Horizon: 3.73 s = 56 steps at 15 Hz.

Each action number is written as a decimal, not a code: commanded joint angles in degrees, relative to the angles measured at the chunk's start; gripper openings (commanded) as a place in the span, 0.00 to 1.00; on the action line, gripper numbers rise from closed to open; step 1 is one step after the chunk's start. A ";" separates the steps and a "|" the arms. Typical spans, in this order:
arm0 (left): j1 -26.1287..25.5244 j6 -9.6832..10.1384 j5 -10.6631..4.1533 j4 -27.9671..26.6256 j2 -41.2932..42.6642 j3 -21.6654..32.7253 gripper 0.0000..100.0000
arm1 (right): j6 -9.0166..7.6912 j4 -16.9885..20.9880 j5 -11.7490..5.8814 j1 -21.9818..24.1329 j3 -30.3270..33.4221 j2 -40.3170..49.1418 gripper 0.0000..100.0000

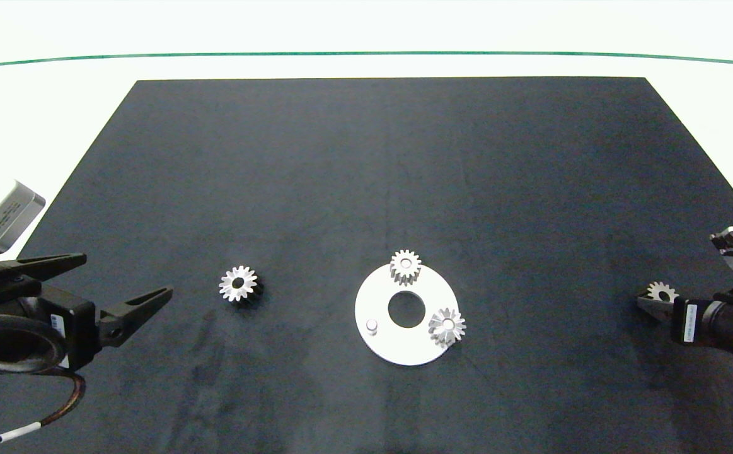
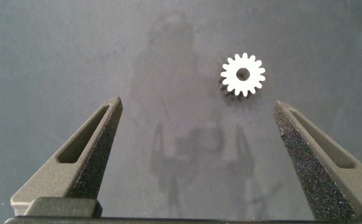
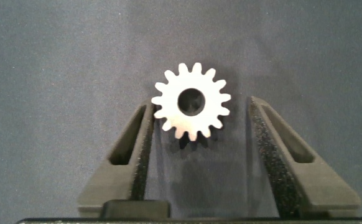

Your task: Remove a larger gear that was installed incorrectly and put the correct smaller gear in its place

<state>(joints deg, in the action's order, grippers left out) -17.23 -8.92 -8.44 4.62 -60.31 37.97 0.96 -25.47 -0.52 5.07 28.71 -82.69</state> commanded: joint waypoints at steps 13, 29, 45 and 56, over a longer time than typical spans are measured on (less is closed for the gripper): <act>0.00 -0.04 -0.09 0.04 0.28 -1.24 1.00 | -0.08 -3.45 0.00 0.20 -1.20 -1.60 0.28; -0.09 -0.04 -0.09 0.21 0.28 -4.58 1.00 | -0.44 -2.83 1.49 -4.02 -1.29 6.31 0.19; 0.00 -0.04 -0.09 0.13 3.09 -4.93 1.00 | -2.02 2.97 -4.40 -39.79 4.43 4.55 0.19; 1.05 0.22 0.00 0.30 3.27 -5.01 1.00 | -3.60 3.05 -12.84 -53.32 15.50 -9.51 0.19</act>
<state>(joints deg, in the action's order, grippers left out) -16.34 -8.59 -8.37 4.79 -57.08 32.96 -2.61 -22.26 -13.19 -47.49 43.19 -89.91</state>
